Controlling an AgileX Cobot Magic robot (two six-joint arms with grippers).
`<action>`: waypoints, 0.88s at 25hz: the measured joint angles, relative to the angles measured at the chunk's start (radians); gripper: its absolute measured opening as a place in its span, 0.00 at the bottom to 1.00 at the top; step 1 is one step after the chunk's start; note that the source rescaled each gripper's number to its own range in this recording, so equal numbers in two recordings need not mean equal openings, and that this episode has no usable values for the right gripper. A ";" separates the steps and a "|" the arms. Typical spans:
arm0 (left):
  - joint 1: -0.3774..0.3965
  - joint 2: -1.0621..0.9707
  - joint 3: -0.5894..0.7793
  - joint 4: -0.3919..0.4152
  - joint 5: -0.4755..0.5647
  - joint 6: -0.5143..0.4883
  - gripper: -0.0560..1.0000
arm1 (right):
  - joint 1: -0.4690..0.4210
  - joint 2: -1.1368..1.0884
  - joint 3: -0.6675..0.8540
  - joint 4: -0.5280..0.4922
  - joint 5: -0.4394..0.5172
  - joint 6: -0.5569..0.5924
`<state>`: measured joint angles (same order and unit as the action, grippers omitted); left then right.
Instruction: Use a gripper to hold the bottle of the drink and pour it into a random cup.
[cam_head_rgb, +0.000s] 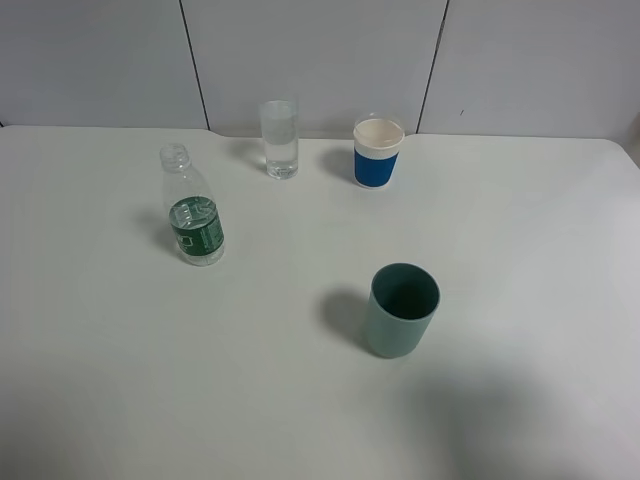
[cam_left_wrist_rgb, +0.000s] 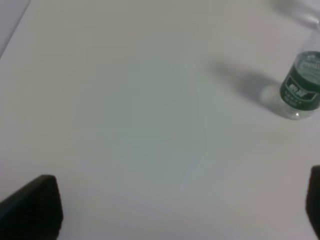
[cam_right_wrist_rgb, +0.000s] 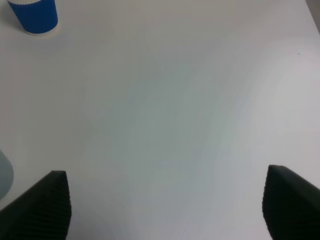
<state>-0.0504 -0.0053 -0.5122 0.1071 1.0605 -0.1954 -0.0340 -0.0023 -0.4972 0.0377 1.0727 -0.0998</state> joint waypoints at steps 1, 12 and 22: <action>0.000 0.000 0.000 0.000 0.000 0.000 1.00 | 0.000 0.000 0.000 0.000 0.000 0.000; 0.000 0.000 0.000 0.000 -0.001 0.000 1.00 | 0.000 0.000 0.000 0.000 0.000 0.000; 0.000 0.000 0.000 0.000 -0.001 0.000 1.00 | 0.000 0.000 0.000 0.000 0.000 0.000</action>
<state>-0.0504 -0.0053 -0.5122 0.1071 1.0598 -0.1954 -0.0340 -0.0023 -0.4972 0.0377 1.0727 -0.0998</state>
